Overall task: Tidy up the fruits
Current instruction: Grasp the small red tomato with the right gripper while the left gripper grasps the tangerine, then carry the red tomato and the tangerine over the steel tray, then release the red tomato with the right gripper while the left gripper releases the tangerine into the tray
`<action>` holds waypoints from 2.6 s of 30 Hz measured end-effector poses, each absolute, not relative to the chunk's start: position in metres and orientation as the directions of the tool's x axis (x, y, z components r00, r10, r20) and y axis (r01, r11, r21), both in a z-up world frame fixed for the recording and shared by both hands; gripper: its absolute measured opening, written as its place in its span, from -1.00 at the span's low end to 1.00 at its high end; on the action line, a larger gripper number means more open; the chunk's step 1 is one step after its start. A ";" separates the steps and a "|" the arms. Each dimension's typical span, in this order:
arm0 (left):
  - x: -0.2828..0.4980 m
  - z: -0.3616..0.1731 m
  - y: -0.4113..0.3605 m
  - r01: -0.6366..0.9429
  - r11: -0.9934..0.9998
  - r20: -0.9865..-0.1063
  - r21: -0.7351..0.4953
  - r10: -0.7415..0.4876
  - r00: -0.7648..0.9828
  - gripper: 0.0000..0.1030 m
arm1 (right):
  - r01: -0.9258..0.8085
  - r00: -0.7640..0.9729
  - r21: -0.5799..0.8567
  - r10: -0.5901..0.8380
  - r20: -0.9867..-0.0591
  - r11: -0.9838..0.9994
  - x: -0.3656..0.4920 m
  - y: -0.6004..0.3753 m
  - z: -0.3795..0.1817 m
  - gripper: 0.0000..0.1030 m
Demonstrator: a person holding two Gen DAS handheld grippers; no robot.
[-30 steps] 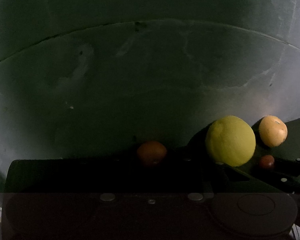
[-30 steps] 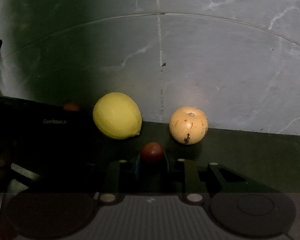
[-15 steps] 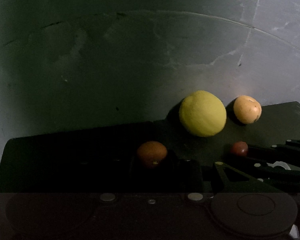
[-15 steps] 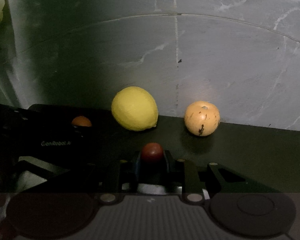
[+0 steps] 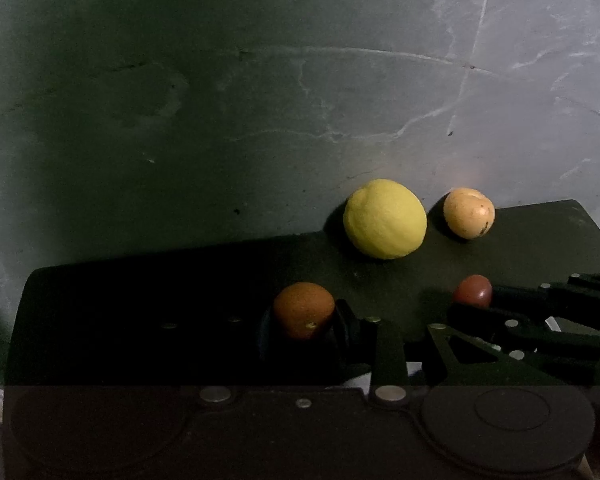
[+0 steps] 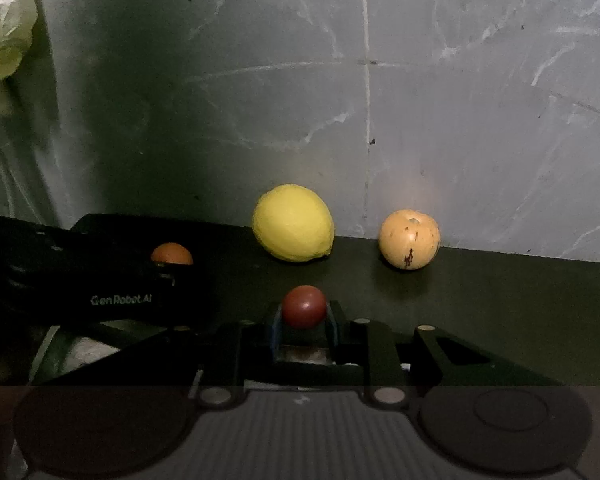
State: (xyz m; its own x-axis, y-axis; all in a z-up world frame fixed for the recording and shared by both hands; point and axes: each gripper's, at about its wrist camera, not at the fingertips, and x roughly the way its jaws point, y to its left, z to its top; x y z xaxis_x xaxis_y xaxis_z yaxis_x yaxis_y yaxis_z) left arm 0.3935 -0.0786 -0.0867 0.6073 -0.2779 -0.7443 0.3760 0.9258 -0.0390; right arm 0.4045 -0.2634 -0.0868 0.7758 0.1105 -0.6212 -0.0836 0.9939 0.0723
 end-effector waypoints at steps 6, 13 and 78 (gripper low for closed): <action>0.380 -0.079 -0.072 0.385 0.922 -0.739 -0.040 -0.287 0.610 -0.34 | -0.077 0.784 0.065 0.101 -0.612 0.995 0.395 -0.256 -0.085 -0.50; 0.367 -0.073 -0.060 0.392 0.919 -0.739 -0.043 -0.293 0.607 -0.34 | -0.067 0.782 0.064 0.092 -0.616 0.996 0.375 -0.246 -0.086 -0.50; 0.299 -0.098 -0.022 0.417 0.907 -0.799 -0.065 -0.297 0.522 -0.32 | -0.044 0.724 0.075 0.084 -0.684 0.996 0.315 -0.194 -0.107 -0.34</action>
State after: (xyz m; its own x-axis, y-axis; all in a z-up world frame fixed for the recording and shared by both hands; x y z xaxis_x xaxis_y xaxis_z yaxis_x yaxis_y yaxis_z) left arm 0.2992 -0.0216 -0.0980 0.5224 -0.2974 -0.7991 0.4168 0.9067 -0.0649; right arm 0.3149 -0.1941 -0.1074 0.7243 0.0836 -0.6844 -0.0440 0.9962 0.0751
